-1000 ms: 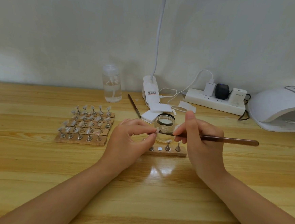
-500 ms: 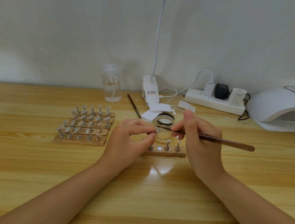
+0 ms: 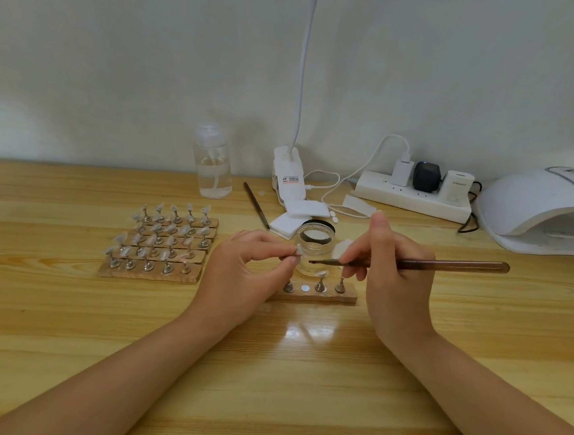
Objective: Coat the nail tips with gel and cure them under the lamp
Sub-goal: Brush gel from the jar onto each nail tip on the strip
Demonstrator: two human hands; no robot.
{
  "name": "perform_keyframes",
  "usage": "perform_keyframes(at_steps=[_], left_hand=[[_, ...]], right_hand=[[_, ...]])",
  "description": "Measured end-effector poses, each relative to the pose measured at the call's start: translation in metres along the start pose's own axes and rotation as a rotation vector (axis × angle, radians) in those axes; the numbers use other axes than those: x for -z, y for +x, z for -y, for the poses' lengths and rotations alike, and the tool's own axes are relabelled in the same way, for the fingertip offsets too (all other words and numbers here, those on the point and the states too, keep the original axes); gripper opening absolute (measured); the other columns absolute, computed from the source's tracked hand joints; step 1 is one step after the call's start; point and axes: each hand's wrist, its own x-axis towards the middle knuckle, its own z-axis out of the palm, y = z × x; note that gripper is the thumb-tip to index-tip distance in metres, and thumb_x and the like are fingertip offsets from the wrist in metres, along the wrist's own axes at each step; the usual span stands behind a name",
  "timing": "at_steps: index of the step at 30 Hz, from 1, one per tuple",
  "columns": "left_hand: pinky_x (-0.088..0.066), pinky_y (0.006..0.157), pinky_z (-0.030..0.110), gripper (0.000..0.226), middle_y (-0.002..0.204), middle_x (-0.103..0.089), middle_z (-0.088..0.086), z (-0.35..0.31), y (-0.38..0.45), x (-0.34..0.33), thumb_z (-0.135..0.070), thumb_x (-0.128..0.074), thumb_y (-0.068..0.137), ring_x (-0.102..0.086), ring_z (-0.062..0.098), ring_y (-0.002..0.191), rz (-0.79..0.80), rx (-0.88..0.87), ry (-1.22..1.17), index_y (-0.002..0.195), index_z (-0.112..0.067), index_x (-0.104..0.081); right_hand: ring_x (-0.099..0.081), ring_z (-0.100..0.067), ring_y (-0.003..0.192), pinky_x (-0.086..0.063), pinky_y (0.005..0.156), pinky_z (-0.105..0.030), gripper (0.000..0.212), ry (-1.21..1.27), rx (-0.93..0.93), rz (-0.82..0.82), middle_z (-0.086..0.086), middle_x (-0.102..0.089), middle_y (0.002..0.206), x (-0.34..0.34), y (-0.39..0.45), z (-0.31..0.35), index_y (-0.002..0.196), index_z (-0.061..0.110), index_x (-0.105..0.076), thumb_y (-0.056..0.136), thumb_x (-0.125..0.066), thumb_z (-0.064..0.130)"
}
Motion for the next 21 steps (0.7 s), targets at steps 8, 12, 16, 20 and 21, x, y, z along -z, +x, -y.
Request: perform_keyframes(at_steps=[8, 12, 16, 20, 21], left_hand=[[-0.046, 0.085, 0.030, 0.025, 0.080, -0.065, -0.015, 0.0032, 0.0008, -0.0013, -0.007, -0.071, 0.075, -0.060, 0.008, 0.086, 0.012, -0.055, 0.035, 0.085, -0.029, -0.069], [-0.047, 0.084, 0.032, 0.025, 0.079, -0.065, -0.017, 0.0049, 0.0014, -0.0020, -0.007, -0.071, 0.074, -0.061, 0.008, 0.084, 0.000, -0.087, 0.047, 0.089, -0.028, -0.068], [-0.046, 0.083, 0.029, 0.025, 0.078, -0.064, -0.020, 0.0056, 0.0021, -0.0021, -0.008, -0.072, 0.074, -0.059, 0.003, 0.083, -0.007, -0.103, 0.054, 0.089, -0.028, -0.067], [-0.046, 0.084, 0.031, 0.025, 0.077, -0.064, -0.019, 0.0055, 0.0020, -0.0022, -0.007, -0.072, 0.074, -0.060, 0.004, 0.082, -0.018, -0.087, 0.044, 0.089, -0.027, -0.068], [-0.046, 0.084, 0.032, 0.025, 0.077, -0.064, -0.019, 0.0049, 0.0017, -0.0020, -0.007, -0.072, 0.074, -0.061, 0.005, 0.083, -0.019, -0.091, 0.045, 0.089, -0.027, -0.068]], right_hand=[[-0.056, -0.004, 0.049, -0.044, 0.053, -0.013, 0.041, 0.039, -0.006, 0.022, -0.004, -0.063, 0.054, -0.0020, -0.0001, -0.0021, 0.058, 0.012, -0.063, 0.089, -0.043, 0.030], [-0.057, -0.004, 0.051, -0.044, 0.054, -0.013, 0.039, 0.043, -0.019, 0.042, -0.001, -0.063, 0.053, -0.0034, -0.0001, -0.0033, 0.060, 0.013, -0.064, 0.088, -0.044, 0.031], [-0.057, -0.003, 0.050, -0.045, 0.054, -0.013, 0.040, 0.034, -0.028, 0.050, 0.003, -0.062, 0.052, -0.0037, -0.0007, -0.0025, 0.060, 0.012, -0.065, 0.087, -0.044, 0.032], [-0.055, -0.004, 0.046, -0.044, 0.052, -0.015, 0.045, 0.046, -0.035, 0.041, -0.001, -0.061, 0.049, -0.0018, -0.0025, -0.0018, 0.054, 0.012, -0.064, 0.089, -0.045, 0.036], [-0.055, -0.006, 0.044, -0.044, 0.051, -0.016, 0.046, 0.053, -0.041, 0.038, -0.003, -0.060, 0.048, -0.0014, -0.0027, -0.0018, 0.053, 0.013, -0.063, 0.089, -0.045, 0.035]])
